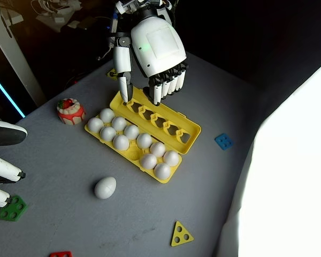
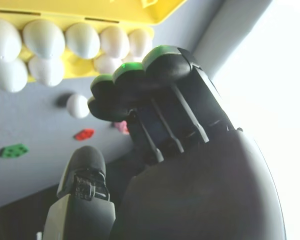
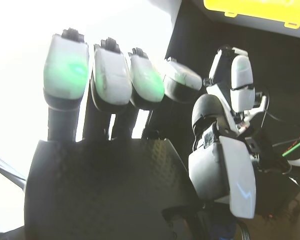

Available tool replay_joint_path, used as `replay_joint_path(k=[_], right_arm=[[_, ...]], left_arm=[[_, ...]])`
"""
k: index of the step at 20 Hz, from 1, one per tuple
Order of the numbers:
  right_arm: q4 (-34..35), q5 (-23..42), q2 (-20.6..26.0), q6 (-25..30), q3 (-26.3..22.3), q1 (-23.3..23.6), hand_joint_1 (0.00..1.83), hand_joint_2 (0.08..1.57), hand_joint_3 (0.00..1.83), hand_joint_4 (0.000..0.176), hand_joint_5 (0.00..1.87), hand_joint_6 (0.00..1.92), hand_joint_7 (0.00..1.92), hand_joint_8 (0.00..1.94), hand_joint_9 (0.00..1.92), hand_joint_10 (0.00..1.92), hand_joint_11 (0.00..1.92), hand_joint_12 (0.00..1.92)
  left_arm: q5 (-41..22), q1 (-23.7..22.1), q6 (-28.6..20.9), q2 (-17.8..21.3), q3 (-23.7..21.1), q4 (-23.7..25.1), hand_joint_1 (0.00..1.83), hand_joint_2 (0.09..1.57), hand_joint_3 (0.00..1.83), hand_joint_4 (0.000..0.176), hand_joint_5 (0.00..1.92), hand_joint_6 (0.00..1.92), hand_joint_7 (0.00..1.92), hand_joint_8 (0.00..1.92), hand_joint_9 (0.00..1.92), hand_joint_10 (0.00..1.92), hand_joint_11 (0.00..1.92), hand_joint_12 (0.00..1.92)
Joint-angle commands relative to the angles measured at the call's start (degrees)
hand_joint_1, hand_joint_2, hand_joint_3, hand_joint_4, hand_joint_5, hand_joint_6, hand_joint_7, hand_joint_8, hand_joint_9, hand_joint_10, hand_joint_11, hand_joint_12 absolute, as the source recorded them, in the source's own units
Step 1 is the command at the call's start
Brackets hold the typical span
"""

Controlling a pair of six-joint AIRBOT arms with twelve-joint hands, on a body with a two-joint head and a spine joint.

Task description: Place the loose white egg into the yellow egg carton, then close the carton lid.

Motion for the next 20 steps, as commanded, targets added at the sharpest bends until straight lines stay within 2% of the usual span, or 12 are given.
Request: replay_joint_path(k=[1,2,3,5,7,8,10,12,14,17,19,20], right_arm=[[-0.1,6.4,0.4,0.0,-0.1,0.6,0.25,1.24,0.04,0.000,0.06,0.05,0.07,0.00,0.00,0.00,0.00,0.00],[-0.1,6.4,0.4,0.0,-0.1,0.6,0.29,1.23,0.03,0.000,0.07,0.05,0.08,0.00,0.03,0.01,0.01,0.00],[-0.1,6.4,0.4,0.0,-0.1,0.6,0.29,1.24,0.03,0.000,0.07,0.04,0.08,0.00,0.04,0.01,0.00,0.00],[-0.1,6.4,0.4,0.2,-0.1,0.5,0.27,1.24,0.03,0.000,0.07,0.04,0.09,0.01,0.03,0.01,0.00,0.00],[-0.1,6.5,0.4,0.4,-0.1,0.4,0.32,1.24,0.02,0.000,0.10,0.05,0.13,0.02,0.05,0.02,0.03,0.02],[-0.1,6.5,0.4,0.7,-0.1,0.3,0.33,1.23,0.01,0.000,0.10,0.04,0.13,0.01,0.05,0.02,0.03,0.02],[-0.1,6.5,0.4,1.5,-0.2,-0.2,0.34,1.23,0.00,0.000,0.11,0.00,0.13,0.00,0.05,0.01,0.00,0.23],[-0.1,7.7,0.3,1.5,-0.2,-1.8,0.39,1.22,0.00,0.000,0.13,0.01,0.15,0.00,0.07,0.01,0.00,0.44],[0.9,7.7,-0.1,1.5,-0.2,-2.2,0.42,1.21,0.00,0.000,0.14,0.01,0.16,0.00,0.07,0.01,0.00,0.47],[5.0,7.5,-1.3,-0.2,-0.1,-1.8,0.46,1.20,0.00,0.000,0.14,0.01,0.16,0.00,0.07,0.01,0.00,0.47],[5.1,7.6,-2.3,-0.9,0.0,-2.3,0.55,1.18,0.00,0.000,0.15,0.01,0.16,0.00,0.05,0.00,0.00,0.36],[7.2,7.6,-3.4,-2.7,0.4,-3.0,0.62,1.16,0.00,0.000,0.17,0.02,0.19,0.00,0.06,0.00,0.00,0.51]], left_arm=[[-2.8,-0.6,0.4,-0.1,0.3,3.2,0.31,1.29,0.05,0.033,0.16,0.02,0.19,0.00,0.19,0.04,0.00,0.71],[-2.8,-0.5,0.5,-0.1,0.3,3.3,0.22,1.33,0.05,0.039,0.11,0.00,0.14,0.00,0.15,0.02,0.00,0.64],[-2.8,-0.3,0.6,-0.1,0.3,3.4,0.19,1.33,0.04,0.039,0.13,0.01,0.18,0.01,0.18,0.02,0.00,0.74],[-3.2,0.3,0.9,-0.1,0.4,3.5,0.24,1.32,0.02,0.040,0.11,0.01,0.18,0.01,0.18,0.02,0.00,0.76],[-3.4,0.8,1.1,-0.1,0.5,3.4,0.31,1.33,0.01,0.040,0.10,0.00,0.14,0.00,0.15,0.00,0.00,0.62],[-3.4,1.0,1.1,-0.1,0.5,3.4,0.29,1.33,0.01,0.035,0.11,0.01,0.16,0.01,0.17,0.01,0.00,0.69],[-3.4,1.0,1.2,-0.1,0.6,3.4,0.27,1.33,0.01,0.036,0.11,0.00,0.17,0.00,0.18,0.01,0.00,0.73],[-3.4,0.7,1.6,-0.1,0.7,3.4,0.34,1.31,0.00,0.026,0.16,0.02,0.19,0.01,0.18,0.01,0.00,0.67],[-3.8,0.7,2.5,-0.1,0.7,3.4,0.37,1.32,0.00,0.030,0.13,0.00,0.16,0.00,0.14,0.00,0.00,0.55],[-5.7,0.6,5.4,0.0,0.7,3.4,0.35,1.32,0.00,0.036,0.14,0.01,0.17,0.01,0.16,0.01,0.00,0.64],[-7.0,0.9,5.8,0.1,0.7,3.4,0.33,1.32,0.00,0.037,0.13,0.00,0.18,0.00,0.17,0.01,0.00,0.66],[-7.5,1.1,5.8,0.1,0.7,3.4,0.34,1.32,0.00,0.031,0.16,0.01,0.18,0.00,0.17,0.01,0.00,0.68]])
